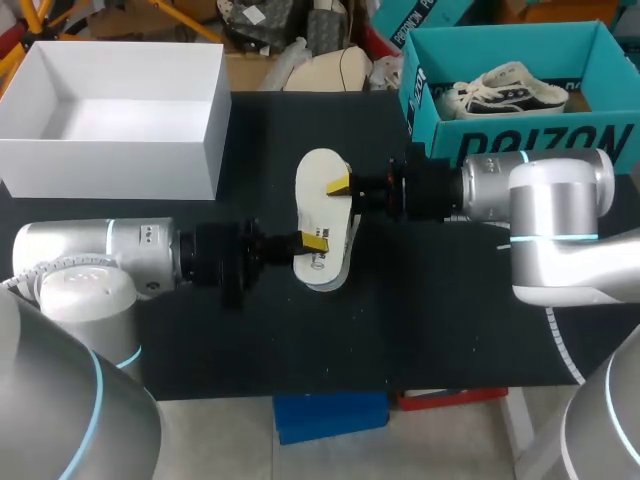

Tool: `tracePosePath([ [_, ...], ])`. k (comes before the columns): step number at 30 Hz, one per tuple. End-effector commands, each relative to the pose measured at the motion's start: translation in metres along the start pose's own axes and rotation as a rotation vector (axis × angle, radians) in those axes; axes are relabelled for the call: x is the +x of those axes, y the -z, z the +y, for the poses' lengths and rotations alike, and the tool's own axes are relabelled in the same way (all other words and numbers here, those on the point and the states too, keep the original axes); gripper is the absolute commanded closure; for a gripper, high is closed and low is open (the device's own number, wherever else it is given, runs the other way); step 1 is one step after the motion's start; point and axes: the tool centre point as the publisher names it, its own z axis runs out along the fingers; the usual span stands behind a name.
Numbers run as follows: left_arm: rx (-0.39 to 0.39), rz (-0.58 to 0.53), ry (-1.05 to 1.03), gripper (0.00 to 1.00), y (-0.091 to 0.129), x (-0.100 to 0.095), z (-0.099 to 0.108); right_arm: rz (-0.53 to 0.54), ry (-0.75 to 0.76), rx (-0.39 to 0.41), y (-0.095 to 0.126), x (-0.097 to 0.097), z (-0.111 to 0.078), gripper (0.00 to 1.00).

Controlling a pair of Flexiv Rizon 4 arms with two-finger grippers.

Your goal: Take the shoe out of the shoebox, open the shoe tongue, remove and reinsert the insole, then place the shoe into the shoebox

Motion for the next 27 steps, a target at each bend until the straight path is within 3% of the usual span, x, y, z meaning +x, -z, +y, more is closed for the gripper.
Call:
tracePosePath([
  [1,0.001,0.005,-0.001,1.00,0.000,-0.001,0.000,0.001,0.019,-0.027,0.000,0.004,-0.002,1.00],
  [11,-0.007,0.040,-0.006,1.00,0.001,-0.001,0.000,0.001,0.019,-0.027,0.000,0.004,-0.002,1.00],
  [12,-0.020,0.073,-0.007,0.31,0.004,-0.001,-0.001,0.001,0.019,-0.027,0.000,0.004,-0.002,1.00],
  [13,-0.030,0.088,-0.018,0.00,0.009,-0.001,0.000,0.001,0.019,-0.027,0.000,0.004,-0.002,1.00],
  [21,-0.109,0.305,-0.094,0.00,0.066,-0.015,0.008,0.001,0.019,-0.027,0.000,0.004,-0.002,1.00],
  [27,-0.125,0.561,-0.110,0.00,0.076,-0.033,0.021,0.001,0.019,-0.027,0.000,0.004,-0.002,1.00],
])
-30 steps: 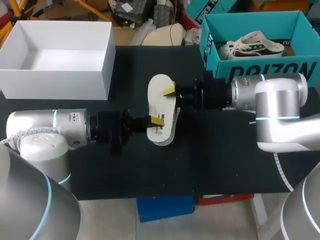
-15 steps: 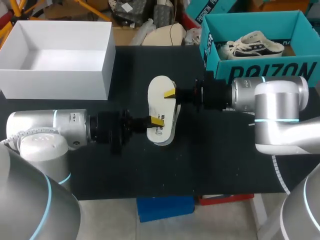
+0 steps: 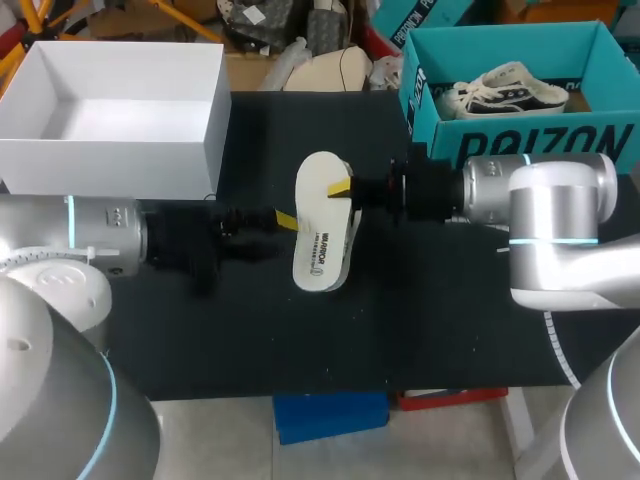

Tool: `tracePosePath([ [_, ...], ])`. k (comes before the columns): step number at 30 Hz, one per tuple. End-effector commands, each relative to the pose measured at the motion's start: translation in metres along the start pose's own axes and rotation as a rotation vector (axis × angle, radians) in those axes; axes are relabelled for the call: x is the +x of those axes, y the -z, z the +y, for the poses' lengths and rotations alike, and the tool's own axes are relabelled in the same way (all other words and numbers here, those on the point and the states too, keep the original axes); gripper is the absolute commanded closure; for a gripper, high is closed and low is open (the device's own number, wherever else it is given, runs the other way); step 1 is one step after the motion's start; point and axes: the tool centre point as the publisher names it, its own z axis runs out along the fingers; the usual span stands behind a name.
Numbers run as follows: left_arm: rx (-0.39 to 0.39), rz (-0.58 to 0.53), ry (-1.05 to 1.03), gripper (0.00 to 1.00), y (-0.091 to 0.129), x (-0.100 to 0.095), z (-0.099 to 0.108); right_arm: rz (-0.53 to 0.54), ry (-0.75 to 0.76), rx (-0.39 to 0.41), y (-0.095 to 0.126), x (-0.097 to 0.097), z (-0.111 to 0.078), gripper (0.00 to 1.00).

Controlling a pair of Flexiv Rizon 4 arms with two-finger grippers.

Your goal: Take the shoe out of the shoebox, open the shoe tongue, remove and reinsert the insole, then place the shoe into the shoebox

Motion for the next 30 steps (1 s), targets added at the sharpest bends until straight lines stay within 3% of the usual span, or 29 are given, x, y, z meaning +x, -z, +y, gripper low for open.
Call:
tracePosePath([
  [1,0.012,0.323,-0.025,0.00,0.024,-0.022,0.008,-0.004,0.000,-0.003,-0.001,0.001,-0.001,1.00],
  [6,0.076,0.546,-0.062,0.00,0.014,-0.038,0.010,-0.004,0.000,-0.003,-0.001,0.001,-0.001,1.00],
  [12,0.031,0.680,-0.137,0.00,0.001,-0.068,0.006,-0.004,0.000,-0.003,-0.001,0.001,-0.001,1.00],
  [30,0.050,0.693,-0.129,0.00,-0.003,-0.068,0.004,-0.004,0.000,-0.003,-0.001,0.001,-0.001,1.00],
])
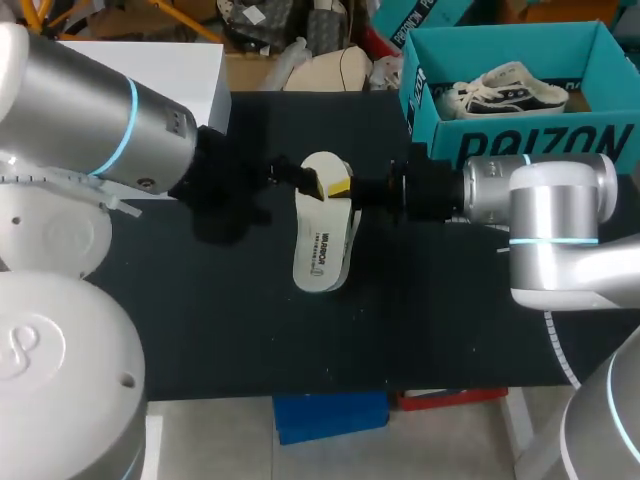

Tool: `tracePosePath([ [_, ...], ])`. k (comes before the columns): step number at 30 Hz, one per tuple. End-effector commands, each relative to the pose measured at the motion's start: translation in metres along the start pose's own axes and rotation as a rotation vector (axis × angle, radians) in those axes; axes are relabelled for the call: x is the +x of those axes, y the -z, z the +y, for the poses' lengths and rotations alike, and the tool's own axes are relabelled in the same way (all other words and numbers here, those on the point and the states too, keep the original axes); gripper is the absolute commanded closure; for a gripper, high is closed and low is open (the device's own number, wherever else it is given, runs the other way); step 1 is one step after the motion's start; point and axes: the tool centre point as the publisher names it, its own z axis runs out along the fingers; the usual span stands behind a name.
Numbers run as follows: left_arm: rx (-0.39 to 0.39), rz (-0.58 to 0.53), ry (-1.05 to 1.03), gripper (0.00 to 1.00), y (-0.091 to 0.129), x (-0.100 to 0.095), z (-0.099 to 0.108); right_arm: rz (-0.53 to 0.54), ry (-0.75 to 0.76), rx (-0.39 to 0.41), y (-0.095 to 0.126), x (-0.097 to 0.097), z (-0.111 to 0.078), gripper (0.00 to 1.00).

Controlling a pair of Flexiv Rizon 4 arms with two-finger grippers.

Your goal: Take the shoe out of the shoebox, open the shoe tongue, remove and reinsert the insole, then place the shoe into the shoebox

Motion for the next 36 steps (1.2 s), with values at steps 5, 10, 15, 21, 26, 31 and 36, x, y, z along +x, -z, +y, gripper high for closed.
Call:
tracePosePath([
  [5,0.068,0.369,-0.038,0.00,-0.014,-0.023,-0.010,-0.004,-0.001,-0.002,-0.001,0.001,-0.001,1.00],
  [10,0.093,0.560,-0.061,0.00,-0.025,-0.025,-0.014,-0.004,-0.001,-0.002,-0.001,0.001,-0.001,1.00],
  [15,0.121,0.644,-0.081,0.00,-0.032,-0.020,-0.018,-0.004,-0.001,-0.002,-0.001,0.001,-0.001,1.00],
  [21,0.140,0.652,-0.087,0.00,-0.037,-0.017,-0.022,-0.004,-0.001,-0.002,-0.001,0.001,-0.001,1.00],
  [26,0.147,0.611,-0.098,0.00,-0.038,-0.016,-0.022,-0.004,-0.001,-0.002,-0.001,0.001,-0.001,1.00],
  [31,0.159,0.597,-0.109,0.00,-0.043,-0.013,-0.022,-0.004,-0.001,-0.002,-0.001,0.001,-0.001,1.00],
  [36,0.178,0.581,-0.113,0.00,-0.050,-0.012,-0.018,-0.004,-0.001,-0.002,-0.001,0.001,-0.001,1.00],
])
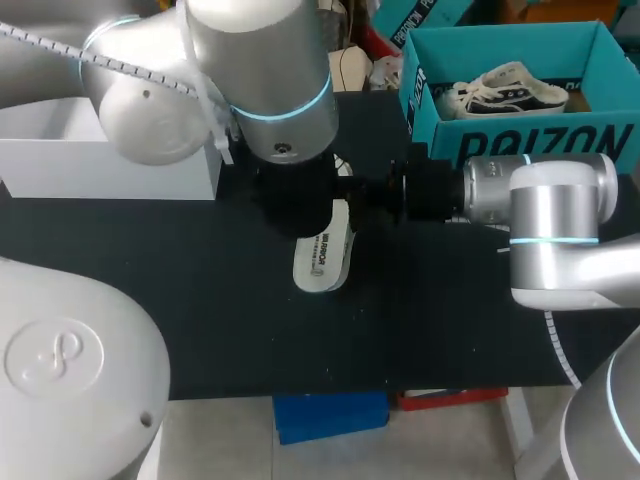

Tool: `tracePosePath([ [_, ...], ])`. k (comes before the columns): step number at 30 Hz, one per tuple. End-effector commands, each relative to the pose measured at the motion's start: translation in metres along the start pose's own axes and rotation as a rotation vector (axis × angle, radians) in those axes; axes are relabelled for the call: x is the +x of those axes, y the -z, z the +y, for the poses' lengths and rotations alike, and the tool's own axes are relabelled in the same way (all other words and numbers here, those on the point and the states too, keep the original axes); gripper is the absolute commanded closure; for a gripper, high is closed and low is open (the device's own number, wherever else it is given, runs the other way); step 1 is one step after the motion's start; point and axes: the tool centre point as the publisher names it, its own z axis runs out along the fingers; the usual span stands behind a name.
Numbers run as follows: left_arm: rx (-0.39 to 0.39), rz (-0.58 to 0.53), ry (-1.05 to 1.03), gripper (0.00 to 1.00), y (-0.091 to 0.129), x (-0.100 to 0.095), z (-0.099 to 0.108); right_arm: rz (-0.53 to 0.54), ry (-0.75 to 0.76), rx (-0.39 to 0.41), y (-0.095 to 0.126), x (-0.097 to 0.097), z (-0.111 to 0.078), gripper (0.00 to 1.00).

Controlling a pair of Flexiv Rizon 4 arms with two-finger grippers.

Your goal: Take the shoe out of the shoebox, open the shoe tongue, remove and reinsert the insole, then place the shoe into the shoebox

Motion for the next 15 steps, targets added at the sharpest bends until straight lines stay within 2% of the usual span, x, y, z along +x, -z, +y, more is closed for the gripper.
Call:
tracePosePath([
  [1,0.011,0.039,-0.002,0.00,-0.008,-0.007,0.009,-0.003,-0.001,-0.002,-0.001,0.000,-0.001,1.00],
  [7,0.015,0.025,-0.001,0.00,-0.010,-0.009,0.032,-0.003,-0.001,-0.002,-0.001,0.000,-0.001,1.00],
  [15,0.002,0.017,-0.002,0.00,-0.011,-0.006,0.085,-0.003,-0.001,-0.002,-0.001,0.000,-0.001,1.00],
])
